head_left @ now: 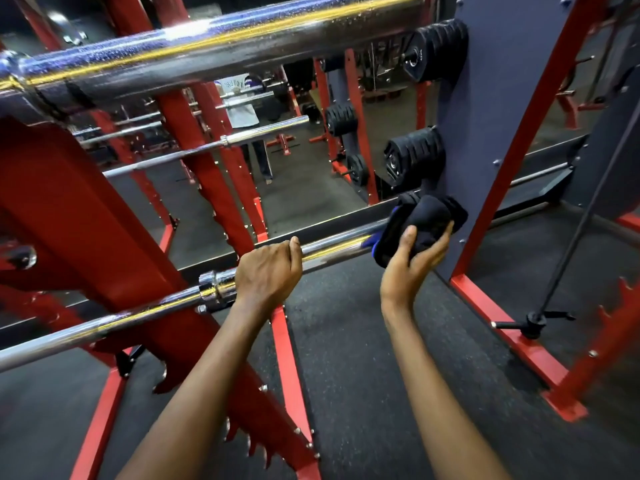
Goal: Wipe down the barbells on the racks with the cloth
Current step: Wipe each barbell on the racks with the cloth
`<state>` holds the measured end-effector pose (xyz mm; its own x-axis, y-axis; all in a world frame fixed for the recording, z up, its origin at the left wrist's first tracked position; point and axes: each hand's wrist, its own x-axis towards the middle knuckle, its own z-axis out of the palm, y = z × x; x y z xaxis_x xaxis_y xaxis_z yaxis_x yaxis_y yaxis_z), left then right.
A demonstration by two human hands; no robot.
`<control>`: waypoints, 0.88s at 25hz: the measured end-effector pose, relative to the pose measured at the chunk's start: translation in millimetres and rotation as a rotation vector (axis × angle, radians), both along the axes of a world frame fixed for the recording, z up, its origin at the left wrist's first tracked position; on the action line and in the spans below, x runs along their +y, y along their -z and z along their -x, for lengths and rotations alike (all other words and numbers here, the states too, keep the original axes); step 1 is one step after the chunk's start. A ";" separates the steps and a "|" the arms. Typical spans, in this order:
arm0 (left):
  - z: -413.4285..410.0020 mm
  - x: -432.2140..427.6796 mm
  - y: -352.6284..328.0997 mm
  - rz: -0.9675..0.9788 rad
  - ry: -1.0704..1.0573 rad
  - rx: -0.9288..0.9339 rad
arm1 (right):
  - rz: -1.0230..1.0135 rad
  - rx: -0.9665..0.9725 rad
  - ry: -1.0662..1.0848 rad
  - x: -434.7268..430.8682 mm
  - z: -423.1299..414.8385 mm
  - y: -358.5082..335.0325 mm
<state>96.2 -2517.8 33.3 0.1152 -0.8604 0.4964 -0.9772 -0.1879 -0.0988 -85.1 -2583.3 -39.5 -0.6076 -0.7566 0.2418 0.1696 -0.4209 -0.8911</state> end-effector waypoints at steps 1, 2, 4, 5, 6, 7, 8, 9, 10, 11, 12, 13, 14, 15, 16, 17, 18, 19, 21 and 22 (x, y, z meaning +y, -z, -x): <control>0.1 -0.5 0.2 -0.002 -0.001 0.005 | 0.032 -0.155 -0.037 -4.6 5.1 -2.1; 0.6 -1.0 0.8 0.000 -0.001 0.010 | 0.065 -0.330 -0.073 -10.8 10.3 -4.1; 2.0 -0.9 0.9 0.006 -0.009 0.018 | 0.076 -0.642 -0.158 -24.9 20.7 -4.4; 2.9 -0.9 0.7 0.011 -0.014 0.022 | 0.053 -0.766 -0.229 -31.6 25.7 -2.0; 3.5 -1.0 0.5 0.015 -0.020 0.027 | 0.035 -0.874 -0.320 -35.4 29.7 -1.0; 4.0 -0.9 0.3 0.019 -0.026 0.030 | 0.028 -0.943 -0.412 -36.5 32.0 -0.5; 4.9 -1.3 0.1 0.019 -0.032 0.029 | 0.044 -0.986 -0.515 -38.1 32.0 0.1; 5.5 -1.7 -0.4 0.017 -0.036 0.026 | 0.074 -0.990 -0.609 -36.9 30.0 -1.6; 5.7 -2.0 -0.7 0.014 -0.040 0.025 | 0.120 -0.986 -0.716 -33.0 24.9 -3.3; 5.7 -2.0 -0.9 0.012 -0.044 0.024 | 0.151 -0.974 -0.809 -28.7 18.1 -3.2; 5.7 -1.8 -0.9 0.013 -0.049 0.022 | 0.162 -0.973 -0.899 -24.6 10.5 -2.5; 5.8 -1.3 -0.9 0.017 -0.052 0.020 | 0.149 -0.986 -0.952 -19.9 4.1 -1.2; 5.8 -1.1 -0.8 0.022 -0.053 0.018 | 0.120 -1.012 -1.006 -15.6 -1.5 1.5; 5.8 -0.6 -1.1 0.029 -0.054 0.018 | 0.059 -1.020 -1.041 -11.6 -5.6 4.1; 5.5 -0.4 -1.3 0.032 -0.052 0.017 | -0.017 -1.008 -1.067 -9.0 -8.9 5.7; 5.3 0.0 -1.6 0.035 -0.047 0.015 | -0.087 -0.967 -1.049 -5.0 -9.8 3.1; 5.2 0.3 -1.6 0.039 -0.043 0.011 | -0.120 -0.923 -0.989 -0.3 -11.2 0.8; 5.1 0.8 -1.7 0.042 -0.043 0.008 | -0.125 -0.867 -0.867 5.5 -13.2 -1.8; 5.3 1.7 -1.9 0.050 -0.046 0.009 | -0.103 -0.716 -0.490 17.1 -19.1 -7.2; 5.7 1.8 -1.7 0.052 -0.046 0.011 | -0.101 -0.599 -0.286 23.0 -20.4 -8.7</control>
